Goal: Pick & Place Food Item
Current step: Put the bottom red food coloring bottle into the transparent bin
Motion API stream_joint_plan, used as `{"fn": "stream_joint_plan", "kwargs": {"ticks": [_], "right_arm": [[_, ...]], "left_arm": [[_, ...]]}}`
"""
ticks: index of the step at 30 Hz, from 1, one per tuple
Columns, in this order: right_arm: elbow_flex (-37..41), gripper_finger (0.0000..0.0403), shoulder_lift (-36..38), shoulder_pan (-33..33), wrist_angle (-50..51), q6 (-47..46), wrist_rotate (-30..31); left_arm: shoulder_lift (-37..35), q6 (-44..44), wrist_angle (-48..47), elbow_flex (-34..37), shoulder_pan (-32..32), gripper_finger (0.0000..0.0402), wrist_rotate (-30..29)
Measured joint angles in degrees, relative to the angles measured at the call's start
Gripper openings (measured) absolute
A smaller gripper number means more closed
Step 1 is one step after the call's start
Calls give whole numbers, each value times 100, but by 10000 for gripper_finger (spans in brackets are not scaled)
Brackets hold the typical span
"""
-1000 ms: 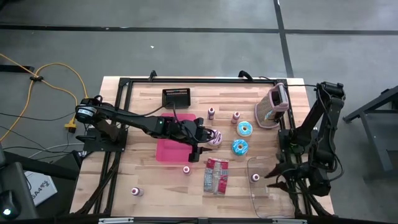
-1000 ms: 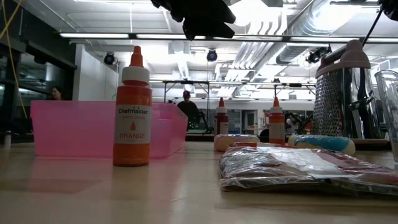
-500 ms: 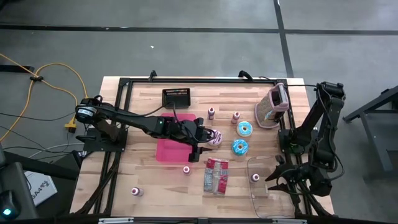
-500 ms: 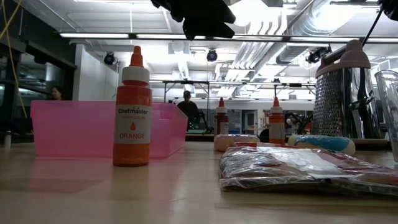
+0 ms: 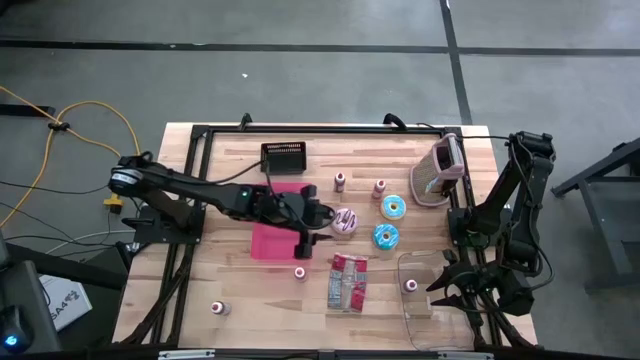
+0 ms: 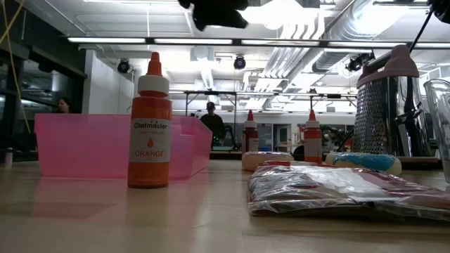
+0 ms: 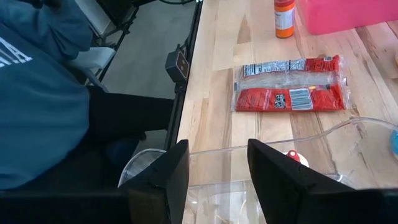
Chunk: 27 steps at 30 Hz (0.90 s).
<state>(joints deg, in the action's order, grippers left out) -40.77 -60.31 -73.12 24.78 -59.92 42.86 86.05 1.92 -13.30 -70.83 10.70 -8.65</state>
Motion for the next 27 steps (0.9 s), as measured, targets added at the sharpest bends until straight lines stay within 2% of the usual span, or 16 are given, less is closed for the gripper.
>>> {"fn": "stream_joint_plan", "kwargs": {"ticks": [5, 9, 15, 19, 24, 27], "right_arm": [[0, 151, 0, 0, -9, 0, 1], [0, 151, 0, 1, -20, 0, 1], [0, 151, -26, 0, -42, 0, -58], [0, 151, -26, 0, -44, -1, -298], [0, 151, -26, 0, -46, -1, -299], [0, 151, -26, 0, -48, 0, -299]], "left_arm": [[-374, 350, -719, 0, 323, 221, -457], [-658, 969, -1459, 0, 651, 221, -938], [-1059, 2444, -3081, 0, 1202, 221, -1851], [-1243, 3406, -3758, 0, 1654, 221, -2148], [-1332, 5078, -4695, 22, 2565, 220, -3159], [-1264, 6095, -5194, 24, 3144, 220, -3500]]}}
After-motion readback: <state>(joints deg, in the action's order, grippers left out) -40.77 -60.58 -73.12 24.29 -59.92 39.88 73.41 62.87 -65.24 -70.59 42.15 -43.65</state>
